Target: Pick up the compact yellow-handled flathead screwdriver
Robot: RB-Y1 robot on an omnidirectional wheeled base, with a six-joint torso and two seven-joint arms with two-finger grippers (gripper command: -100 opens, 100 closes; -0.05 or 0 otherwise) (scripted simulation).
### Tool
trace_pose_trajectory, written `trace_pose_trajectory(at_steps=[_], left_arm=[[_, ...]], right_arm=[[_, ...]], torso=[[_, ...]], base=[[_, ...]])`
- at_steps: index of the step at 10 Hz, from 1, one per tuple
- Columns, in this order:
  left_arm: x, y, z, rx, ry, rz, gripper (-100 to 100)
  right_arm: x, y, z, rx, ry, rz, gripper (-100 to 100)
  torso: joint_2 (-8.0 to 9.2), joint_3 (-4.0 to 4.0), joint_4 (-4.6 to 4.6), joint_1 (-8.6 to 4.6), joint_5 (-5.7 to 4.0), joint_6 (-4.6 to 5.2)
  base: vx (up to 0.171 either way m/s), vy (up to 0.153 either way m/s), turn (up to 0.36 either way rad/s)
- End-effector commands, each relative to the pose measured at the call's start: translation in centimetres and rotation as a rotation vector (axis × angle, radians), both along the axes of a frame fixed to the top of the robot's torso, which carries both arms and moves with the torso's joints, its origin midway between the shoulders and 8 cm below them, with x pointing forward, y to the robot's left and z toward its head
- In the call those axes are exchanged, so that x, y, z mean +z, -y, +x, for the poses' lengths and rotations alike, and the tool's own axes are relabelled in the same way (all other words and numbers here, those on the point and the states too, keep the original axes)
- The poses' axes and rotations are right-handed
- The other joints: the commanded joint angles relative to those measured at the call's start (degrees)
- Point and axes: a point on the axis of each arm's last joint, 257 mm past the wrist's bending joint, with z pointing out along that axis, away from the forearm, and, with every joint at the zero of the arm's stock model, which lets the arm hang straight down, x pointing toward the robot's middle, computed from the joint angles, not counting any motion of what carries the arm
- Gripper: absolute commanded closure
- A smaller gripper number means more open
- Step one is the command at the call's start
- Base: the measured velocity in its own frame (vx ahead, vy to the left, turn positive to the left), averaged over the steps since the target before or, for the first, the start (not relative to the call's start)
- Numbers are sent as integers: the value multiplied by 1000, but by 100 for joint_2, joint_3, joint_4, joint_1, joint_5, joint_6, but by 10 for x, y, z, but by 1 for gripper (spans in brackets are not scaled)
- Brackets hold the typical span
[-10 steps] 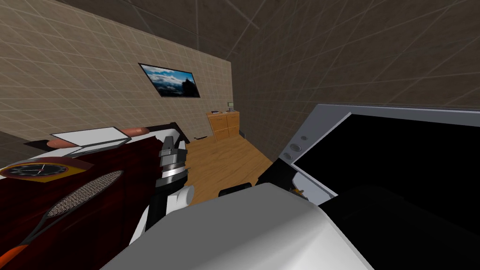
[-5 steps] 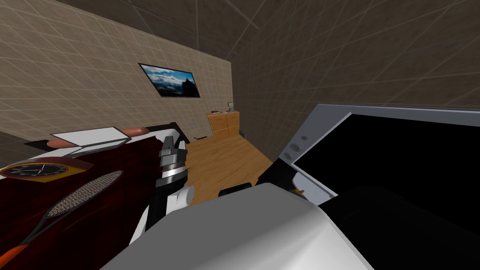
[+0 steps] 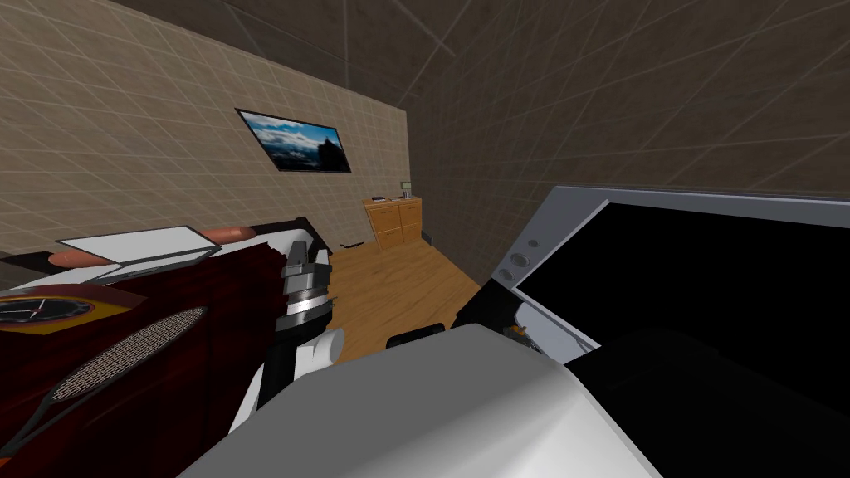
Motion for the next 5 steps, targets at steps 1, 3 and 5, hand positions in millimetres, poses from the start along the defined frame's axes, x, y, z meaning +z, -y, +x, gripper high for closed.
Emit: trace_pose_trajectory(at_steps=[1,3,5], left_arm=[[0,0,0,0,0,0,0],[0,0,0,0,0,0,0],[0,0,0,0,0,0,0]], right_arm=[[-2,-4,16,21,1,0,100],[-8,-19,41,61,5,22,100],[1,-6,45,46,23,-2,100]], torso=[[0,0,0,0,0,0],[-1,0,2,-15,-9,-5],[-2,0,2,-14,-38,-13]], base=[[-12,20,-74],[-21,9,-33],[-25,16,-57]])
